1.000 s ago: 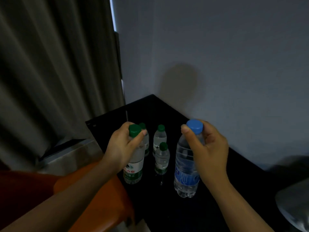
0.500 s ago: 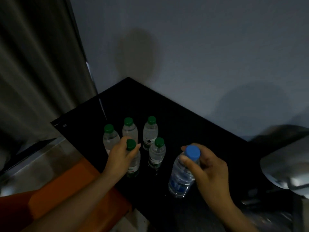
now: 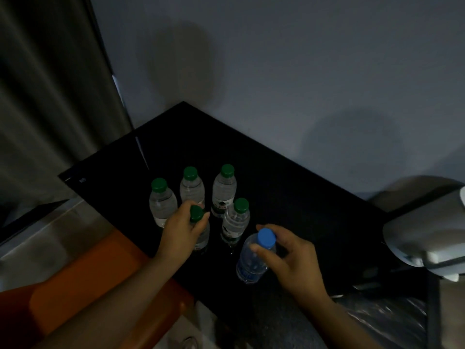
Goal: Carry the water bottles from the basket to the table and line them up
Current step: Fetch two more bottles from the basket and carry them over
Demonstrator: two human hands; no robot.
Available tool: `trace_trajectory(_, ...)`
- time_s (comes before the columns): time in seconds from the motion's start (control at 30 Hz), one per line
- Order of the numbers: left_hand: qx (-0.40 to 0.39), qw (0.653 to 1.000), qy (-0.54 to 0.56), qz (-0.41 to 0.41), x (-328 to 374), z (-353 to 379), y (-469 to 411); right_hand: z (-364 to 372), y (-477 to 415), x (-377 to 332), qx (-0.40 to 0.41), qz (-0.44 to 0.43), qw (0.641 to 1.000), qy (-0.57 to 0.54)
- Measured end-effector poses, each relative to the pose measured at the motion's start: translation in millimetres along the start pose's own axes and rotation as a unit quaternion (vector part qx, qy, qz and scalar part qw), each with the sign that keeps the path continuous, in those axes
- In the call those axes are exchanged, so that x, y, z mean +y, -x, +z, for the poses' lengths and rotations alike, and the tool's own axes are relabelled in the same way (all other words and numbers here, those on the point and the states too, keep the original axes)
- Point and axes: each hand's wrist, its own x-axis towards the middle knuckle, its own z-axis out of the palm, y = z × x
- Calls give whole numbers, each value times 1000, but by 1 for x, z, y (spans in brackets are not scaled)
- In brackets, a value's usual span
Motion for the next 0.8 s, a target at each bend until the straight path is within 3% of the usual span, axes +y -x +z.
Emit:
trace_trajectory(0.3,21,1000,-20,8,-7,5,1,27,-14,24,-6,-1,997,71)
trace_trajectory(0.8,18,999,-33,-10,-7,5,0,54,-25,33,19,12,996,84)
